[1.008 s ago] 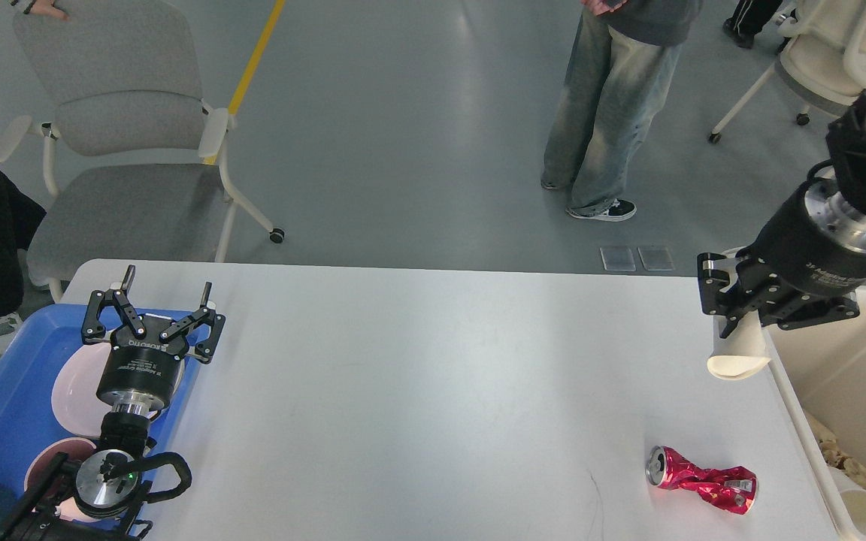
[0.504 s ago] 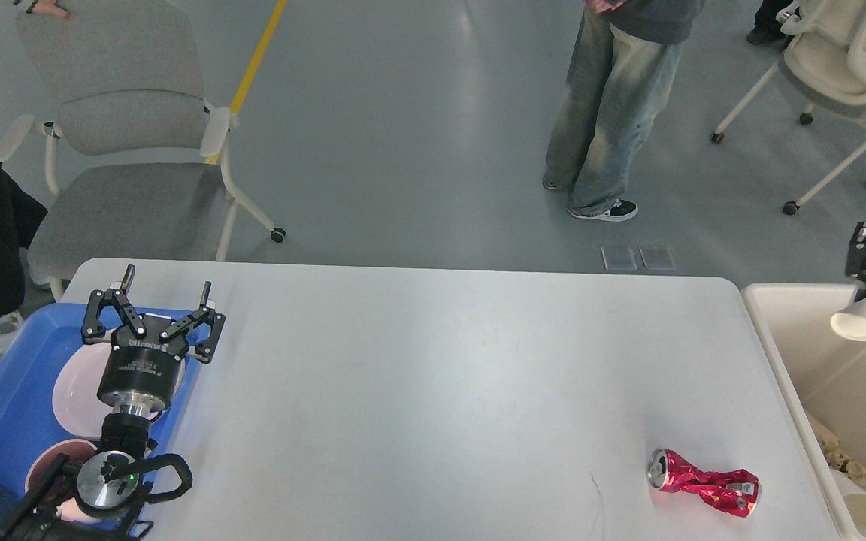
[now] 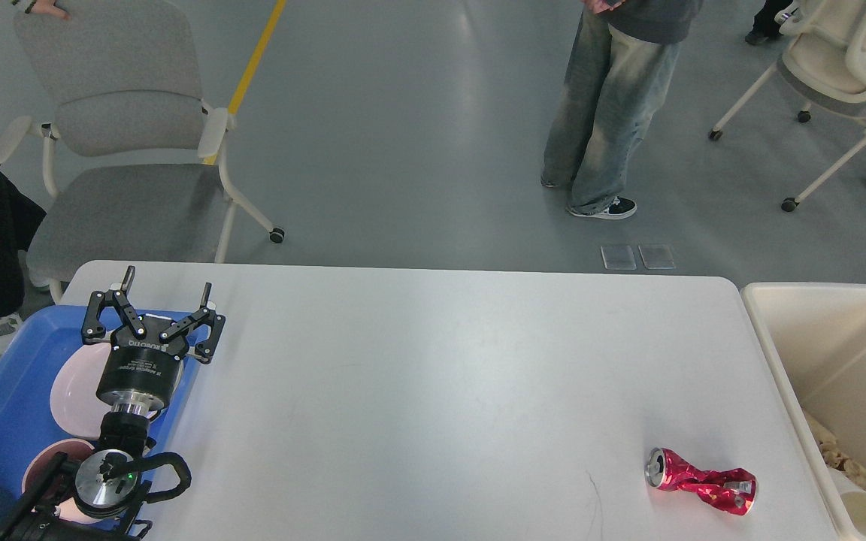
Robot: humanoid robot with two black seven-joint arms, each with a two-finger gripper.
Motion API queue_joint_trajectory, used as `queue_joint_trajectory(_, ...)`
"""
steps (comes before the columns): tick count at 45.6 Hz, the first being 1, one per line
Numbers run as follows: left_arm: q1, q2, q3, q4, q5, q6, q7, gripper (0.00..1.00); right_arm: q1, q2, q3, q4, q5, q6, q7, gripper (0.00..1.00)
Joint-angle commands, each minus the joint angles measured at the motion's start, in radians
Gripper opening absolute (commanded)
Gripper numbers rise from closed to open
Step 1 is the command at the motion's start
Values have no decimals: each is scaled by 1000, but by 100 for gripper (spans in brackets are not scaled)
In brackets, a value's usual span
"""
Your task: Tidy desktop
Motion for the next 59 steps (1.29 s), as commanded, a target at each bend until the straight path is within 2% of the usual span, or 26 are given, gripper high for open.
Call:
queue_joint_trajectory(1, 0, 0, 0, 0, -2, 0, 0, 96, -245, 154, 106, -307, 3, -82, -28, 0)
queue_joint_trajectory(9, 0, 0, 0, 0, -2, 0, 0, 96, -331, 245, 117, -327, 3, -184, -59, 0)
queue_joint_trajectory(17, 0, 0, 0, 0, -2, 0, 0, 96, -350, 253, 123, -327, 4, -198, -61, 0)
queue_joint_trajectory(18, 0, 0, 0, 0, 0, 0, 0, 96, -350, 250, 123, -327, 4, -203, -59, 10)
queue_joint_trajectory(19, 0, 0, 0, 0, 0, 0, 0, 96, -350, 248, 121, -329, 4, -211, -59, 29)
queue_joint_trajectory(22, 0, 0, 0, 0, -2, 0, 0, 96, -350, 245, 120, -327, 3, -255, -57, 95)
queue_joint_trajectory(23, 0, 0, 0, 0, -2, 0, 0, 96, -348, 248, 120, -327, 4, -263, -57, 100)
queue_joint_trajectory(44, 0, 0, 0, 0, -2, 0, 0, 96, -336, 254, 120, -303, 3, -272, -57, 100)
queue_joint_trajectory(52, 0, 0, 0, 0, 0, 0, 0, 96, -273, 208, 120, -215, -12, -263, -62, 100)
queue_joint_trajectory(56, 0, 0, 0, 0, 0, 0, 0, 96, -189, 152, 109, -100, -20, -255, -100, 100)
queue_joint_trajectory(59, 0, 0, 0, 0, -2, 0, 0, 96, -106, 113, 107, 19, -48, -255, -163, 100)
